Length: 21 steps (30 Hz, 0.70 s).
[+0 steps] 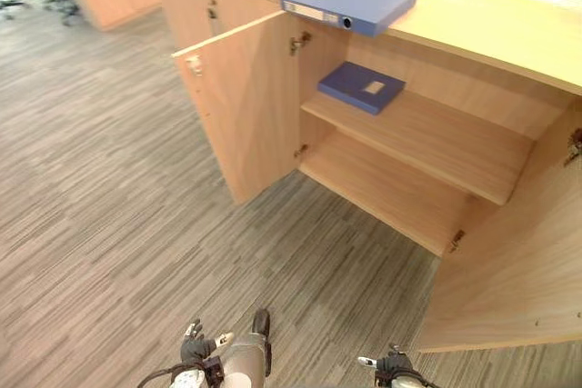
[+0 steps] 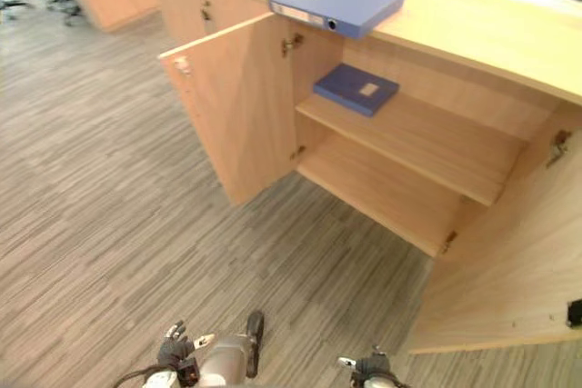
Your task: Walk over to the cabinet, pick up the folder, carry it to the office cabinet, place the folder inside the office cabinet, then close the office cabinet door
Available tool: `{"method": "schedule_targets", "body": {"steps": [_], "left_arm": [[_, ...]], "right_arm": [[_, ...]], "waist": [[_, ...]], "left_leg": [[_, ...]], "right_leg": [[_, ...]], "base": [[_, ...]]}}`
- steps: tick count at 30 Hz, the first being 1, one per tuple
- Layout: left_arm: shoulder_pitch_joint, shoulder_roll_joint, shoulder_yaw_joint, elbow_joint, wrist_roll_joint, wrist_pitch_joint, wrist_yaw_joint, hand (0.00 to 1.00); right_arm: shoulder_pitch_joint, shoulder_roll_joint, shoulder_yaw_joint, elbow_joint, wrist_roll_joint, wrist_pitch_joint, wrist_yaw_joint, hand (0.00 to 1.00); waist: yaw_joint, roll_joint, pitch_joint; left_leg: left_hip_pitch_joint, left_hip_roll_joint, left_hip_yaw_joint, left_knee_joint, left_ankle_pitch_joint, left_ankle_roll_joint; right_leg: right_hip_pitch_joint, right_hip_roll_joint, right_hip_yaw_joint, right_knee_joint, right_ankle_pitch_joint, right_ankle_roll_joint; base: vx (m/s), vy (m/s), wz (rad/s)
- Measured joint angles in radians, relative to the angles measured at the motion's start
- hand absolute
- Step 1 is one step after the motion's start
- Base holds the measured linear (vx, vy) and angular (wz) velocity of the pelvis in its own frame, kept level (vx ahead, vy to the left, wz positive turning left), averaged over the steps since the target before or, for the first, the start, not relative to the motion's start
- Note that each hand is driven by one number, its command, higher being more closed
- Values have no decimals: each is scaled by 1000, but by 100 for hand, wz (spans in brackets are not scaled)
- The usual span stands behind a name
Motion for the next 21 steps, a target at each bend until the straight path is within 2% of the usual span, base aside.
{"method": "schedule_targets", "body": {"steps": [1, 2, 3, 4, 5, 6, 7, 8, 9, 12, 13, 15, 16, 18, 19, 20, 21], "left_arm": [[-10, -2, 20, 9, -11, 1, 0, 0], [-18, -8, 51, 9, -14, 4, 1, 0], [-15, -13, 69, 7, -17, 2, 4, 0], [-10, -18, 64, 7, -16, 3, 6, 0], [7, -21, 54, 8, -15, 7, 9, 0], [-2, 6, 23, 4, -17, 10, 10, 0], [-7, 11, 2, -1, -19, 11, 11, 0], [-11, 9, -26, -20, -23, 11, 14, 0], [-22, 10, -46, -27, -8, 12, 16, 0], [-36, 1, -81, -39, 11, 12, 15, 0], [-30, -5, -108, -44, 9, 13, 15, 0], [-29, -14, -120, -48, 3, 13, 15, 0], [-30, -24, -124, -57, 1, 13, 15, 0], [-33, -36, -135, -61, 3, 12, 15, 0], [-33, -43, -141, -61, 13, 13, 11, 0], [-32, -48, -159, -55, 23, 14, 8, 0], [-30, -47, -183, -57, 50, 14, -6, 0]], "right_arm": [[-9, 7, -27, -10, -1, -1, 13, 0], [-10, 16, -37, -21, 0, -2, 15, 0], [-5, 28, -47, -22, 0, 2, 22, 0], [6, 26, -56, -25, 0, 0, 25, 0], [21, 14, -72, -45, 0, -2, 36, 0], [32, 22, -79, -52, 0, -1, 42, 0], [43, 18, -85, -49, 0, 1, 43, 0], [43, 17, -118, -51, 11, 0, 46, 0], [33, 19, -117, -53, 12, -5, 46, 0], [30, 20, -119, -66, 17, -16, 46, 0], [30, 21, -116, -69, 32, -28, 45, 0], [30, 24, -112, -72, 41, -31, 43, 0], [31, 25, -109, -79, 41, -32, 42, 0], [31, 29, -104, -90, 43, -33, 42, 0], [31, 33, -105, -96, 46, -33, 42, 0], [30, 26, -104, -100, 43, -34, 42, 0], [29, 20, -105, -103, 44, -34, 42, 0]], "waist": [[8, -5, 0], [21, -10, 3], [34, -14, -3], [29, -16, -18], [32, -9, -30], [24, -45, -34], [17, -43, -34], [3, -39, -33], [-4, -34, -32], [-18, -27, -22], [-26, -24, -13], [-34, -22, -12], [-39, -21, -11], [-48, -22, -9], [-55, -24, -4], [-57, -7, 5], [-54, 5, 5]], "left_leg": [[-14, 17, 53, 66, -45, 21], [-21, 28, 94, 153, -83, 37], [-39, 16, 143, 256, -152, 43], [-6, -1, 145, 194, -150, 53], [78, -9, 181, 113, -177, 73], [142, -64, 217, 68, -187, 93], [168, -77, 219, 49, -194, 105], [204, -89, 229, 26, -205, 120], [237, -90, 229, -4, -207, 123], [315, -72, 213, -67, -214, 129], [383, -54, 213, -107, -221, 124], [425, -34, 212, -128, -234, 112], [450, -22, 211, -140, -245, 99], [480, -5, 206, -149, -268, 73], [504, 1, 197, -149, -287, 54], [525, 27, 188, -151, -297, 40], [525, 38, 191, -152, -290, 29]], "right_leg": [[-48, -15, 45, 56, 26, 26], [-46, -35, 48, 75, 65, 32], [-49, -59, 38, 146, 87, 28], [-81, -75, 29, 229, 87, 27], [-157, -91, 4, 448, 106, -2], [-260, -154, -18, 662, 209, -60], [-293, -185, -48, 727, 282, -77], [-351, -236, -112, 820, 288, -87], [-416, -267, -173, 873, 244, -66], [-479, -262, -276, 876, 131, -24], [-481, -235, -331, 788, 71, 20], [-487, -203, -388, 640, 37, 45], [-498, -185, -430, 524, 35, 48], [-515, -153, -440, 366, 44, 43], [-510, -143, -439, 295, 108, 16], [-478, -121, -462, 280, 123, -10], [-476, -112, -474, 278, 116, -20]], "base": [[466, 235, -124], [383, 288, -183], [331, 304, -154], [253, 339, -163], [223, 323, -117], [282, 333, -83], [311, 258, -28], [325, 205, -14], [277, 151, -12], [240, 83, -1], [246, 22, -7], [221, -13, -4], [221, -80, 0], [309, -157, 7], [338, -205, 18], [373, -220, 19], [379, -220, 15]]}}
